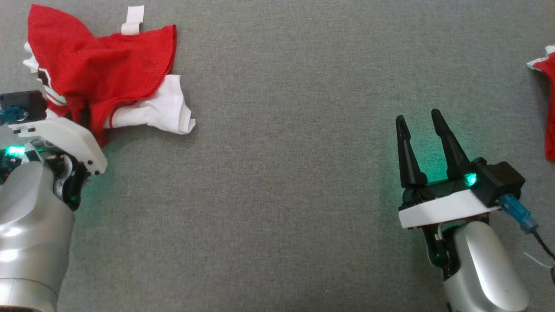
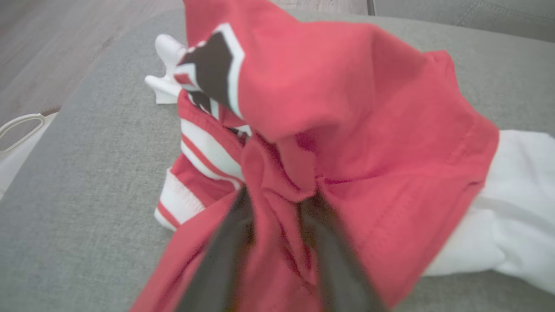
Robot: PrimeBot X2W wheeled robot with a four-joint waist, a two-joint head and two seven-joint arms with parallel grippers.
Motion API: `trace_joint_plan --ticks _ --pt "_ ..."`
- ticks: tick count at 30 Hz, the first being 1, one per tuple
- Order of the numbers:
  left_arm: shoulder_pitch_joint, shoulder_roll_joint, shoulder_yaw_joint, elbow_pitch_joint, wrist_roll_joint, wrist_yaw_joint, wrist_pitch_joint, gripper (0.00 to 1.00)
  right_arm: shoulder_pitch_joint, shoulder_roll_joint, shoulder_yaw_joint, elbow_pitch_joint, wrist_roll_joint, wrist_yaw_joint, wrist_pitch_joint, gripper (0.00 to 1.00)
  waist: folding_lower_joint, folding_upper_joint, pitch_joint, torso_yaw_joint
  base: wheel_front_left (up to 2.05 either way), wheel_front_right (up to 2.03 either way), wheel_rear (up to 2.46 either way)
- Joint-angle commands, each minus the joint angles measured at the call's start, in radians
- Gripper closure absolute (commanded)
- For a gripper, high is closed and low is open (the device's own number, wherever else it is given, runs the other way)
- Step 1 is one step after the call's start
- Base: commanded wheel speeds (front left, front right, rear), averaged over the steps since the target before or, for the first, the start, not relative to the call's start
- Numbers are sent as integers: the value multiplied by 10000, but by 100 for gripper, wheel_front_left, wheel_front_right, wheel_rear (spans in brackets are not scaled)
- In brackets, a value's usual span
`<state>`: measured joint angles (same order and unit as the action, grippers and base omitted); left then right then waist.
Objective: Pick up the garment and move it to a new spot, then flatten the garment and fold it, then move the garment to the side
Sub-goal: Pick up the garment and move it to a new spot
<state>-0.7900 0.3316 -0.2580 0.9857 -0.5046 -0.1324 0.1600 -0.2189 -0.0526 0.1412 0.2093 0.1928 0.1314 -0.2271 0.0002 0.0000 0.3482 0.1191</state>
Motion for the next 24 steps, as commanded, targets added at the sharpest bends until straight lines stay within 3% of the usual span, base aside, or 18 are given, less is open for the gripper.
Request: trace_joint_plan --ticks 1,7,13,20,24 --pt "-386 477 229 -183 -152 19 -234 100 -221 24 195 -353 -55 -7 5 0 -2 0 -18 -20 0 0 0" --pt "-553 297 187 -650 -1050 18 -1592 100 -179 24 182 -224 16 -7 -27 0 -2 0 -417 -69 0 0 0" --pt "-383 7 -240 -2452 -2217 18 -2574 100 -47 24 260 28 257 -7 -118 0 -2 0 -1176 -238 0 0 0" --pt "83 -512 -641 -4371 -2789 39 -2503 100 35 24 380 241 517 -7 -199 0 -2 0 -1577 -567 0 0 0" --pt "354 -1030 -975 -5522 -2824 293 -2253 100 -18 24 490 321 661 -7 -250 0 -2 0 -1636 -929 0 0 0"
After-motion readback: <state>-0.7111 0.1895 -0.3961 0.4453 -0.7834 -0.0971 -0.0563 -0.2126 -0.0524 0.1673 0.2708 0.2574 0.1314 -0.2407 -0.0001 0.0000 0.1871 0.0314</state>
